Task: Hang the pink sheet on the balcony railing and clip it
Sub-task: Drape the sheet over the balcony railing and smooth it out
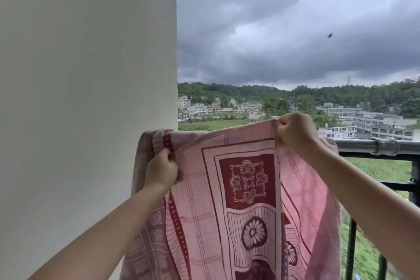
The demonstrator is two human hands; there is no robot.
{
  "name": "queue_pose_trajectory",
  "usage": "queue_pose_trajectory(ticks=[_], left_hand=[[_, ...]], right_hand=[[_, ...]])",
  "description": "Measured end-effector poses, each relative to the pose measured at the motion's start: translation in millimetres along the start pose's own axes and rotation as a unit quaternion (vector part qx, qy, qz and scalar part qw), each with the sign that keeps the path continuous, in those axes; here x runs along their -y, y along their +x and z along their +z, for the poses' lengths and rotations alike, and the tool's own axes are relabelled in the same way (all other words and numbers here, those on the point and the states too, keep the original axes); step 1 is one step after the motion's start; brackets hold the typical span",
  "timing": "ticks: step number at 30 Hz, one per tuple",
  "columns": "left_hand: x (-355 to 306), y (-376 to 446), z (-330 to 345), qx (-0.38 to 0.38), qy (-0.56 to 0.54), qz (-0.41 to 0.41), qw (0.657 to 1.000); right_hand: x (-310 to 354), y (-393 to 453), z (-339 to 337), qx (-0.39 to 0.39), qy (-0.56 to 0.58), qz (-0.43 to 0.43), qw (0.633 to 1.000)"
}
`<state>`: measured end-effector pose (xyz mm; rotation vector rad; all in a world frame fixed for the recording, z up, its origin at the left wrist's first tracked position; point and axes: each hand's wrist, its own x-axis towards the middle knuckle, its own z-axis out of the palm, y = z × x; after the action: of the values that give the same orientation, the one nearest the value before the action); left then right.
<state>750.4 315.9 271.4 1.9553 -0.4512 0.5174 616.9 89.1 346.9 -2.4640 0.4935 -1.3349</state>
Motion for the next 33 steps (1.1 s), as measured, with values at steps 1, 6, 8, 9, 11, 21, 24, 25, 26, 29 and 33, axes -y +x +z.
queue_pose_trajectory(ticks=[1, 6, 8, 9, 11, 21, 24, 25, 26, 29, 33], left_hand=[[-5.4, 6.5, -6.3, -0.056, 0.007, 0.041, 0.998], [-56.9, 66.4, -36.3, -0.189, 0.077, 0.149, 0.968], [-83.8, 99.9, -43.3, -0.199, 0.104, 0.179, 0.958], [-94.3, 118.0, -44.7, -0.196, 0.116, 0.199, 0.953], [-112.5, 152.7, -42.9, -0.189, 0.124, 0.226, 0.948], [-74.3, 144.1, 75.2, 0.512, 0.384, 0.037, 0.767], [-84.3, 127.0, 61.0, 0.478, 0.347, 0.13, 0.797], [-85.5, 123.4, 55.5, 0.417, 0.321, 0.184, 0.83], [-86.3, 116.9, 50.0, 0.379, 0.274, 0.221, 0.856], [-82.4, 84.6, 34.1, 0.371, 0.123, 0.281, 0.877], [-75.9, 57.3, 27.6, 0.322, 0.127, 0.342, 0.874]], right_hand=[[1.2, 5.4, -1.2, -0.016, 0.039, 0.015, 0.999], [30.3, 45.1, -9.7, -0.105, 0.089, -0.005, 0.99], [47.4, 70.9, -14.6, -0.117, 0.011, -0.054, 0.992], [52.8, 84.9, -15.2, -0.109, -0.034, -0.079, 0.99], [56.6, 109.5, -15.7, -0.07, -0.065, -0.094, 0.991], [-25.6, 110.2, 65.5, 0.557, -0.233, 0.075, 0.794], [-22.6, 100.7, 64.2, 0.582, -0.171, 0.026, 0.794], [-16.7, 99.5, 61.3, 0.562, -0.147, -0.005, 0.814], [-12.1, 98.3, 58.0, 0.538, -0.134, -0.029, 0.832], [-2.5, 94.8, 46.3, 0.454, -0.113, -0.101, 0.878], [8.7, 77.5, 15.9, 0.275, -0.06, -0.168, 0.945]])
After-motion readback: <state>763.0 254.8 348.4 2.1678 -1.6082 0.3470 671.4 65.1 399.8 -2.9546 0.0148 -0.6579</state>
